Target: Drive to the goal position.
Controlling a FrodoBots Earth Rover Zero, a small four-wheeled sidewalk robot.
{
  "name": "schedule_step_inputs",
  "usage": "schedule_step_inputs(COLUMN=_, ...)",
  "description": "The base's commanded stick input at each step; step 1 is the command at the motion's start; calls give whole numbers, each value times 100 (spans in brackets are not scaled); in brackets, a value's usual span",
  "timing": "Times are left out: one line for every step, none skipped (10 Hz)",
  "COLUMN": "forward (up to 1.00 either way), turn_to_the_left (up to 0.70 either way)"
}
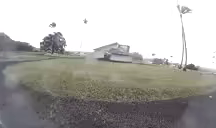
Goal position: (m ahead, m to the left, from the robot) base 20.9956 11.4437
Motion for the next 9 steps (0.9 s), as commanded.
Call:
schedule_step_inputs(forward=0, turn_to_the_left=100)
schedule_step_inputs(forward=0, turn_to_the_left=100)
schedule_step_inputs(forward=0, turn_to_the_left=100)
schedule_step_inputs(forward=0, turn_to_the_left=100)
schedule_step_inputs(forward=0, turn_to_the_left=100)
schedule_step_inputs(forward=0, turn_to_the_left=100)
schedule_step_inputs(forward=0, turn_to_the_left=100)
schedule_step_inputs(forward=0, turn_to_the_left=100)
schedule_step_inputs(forward=0, turn_to_the_left=100)
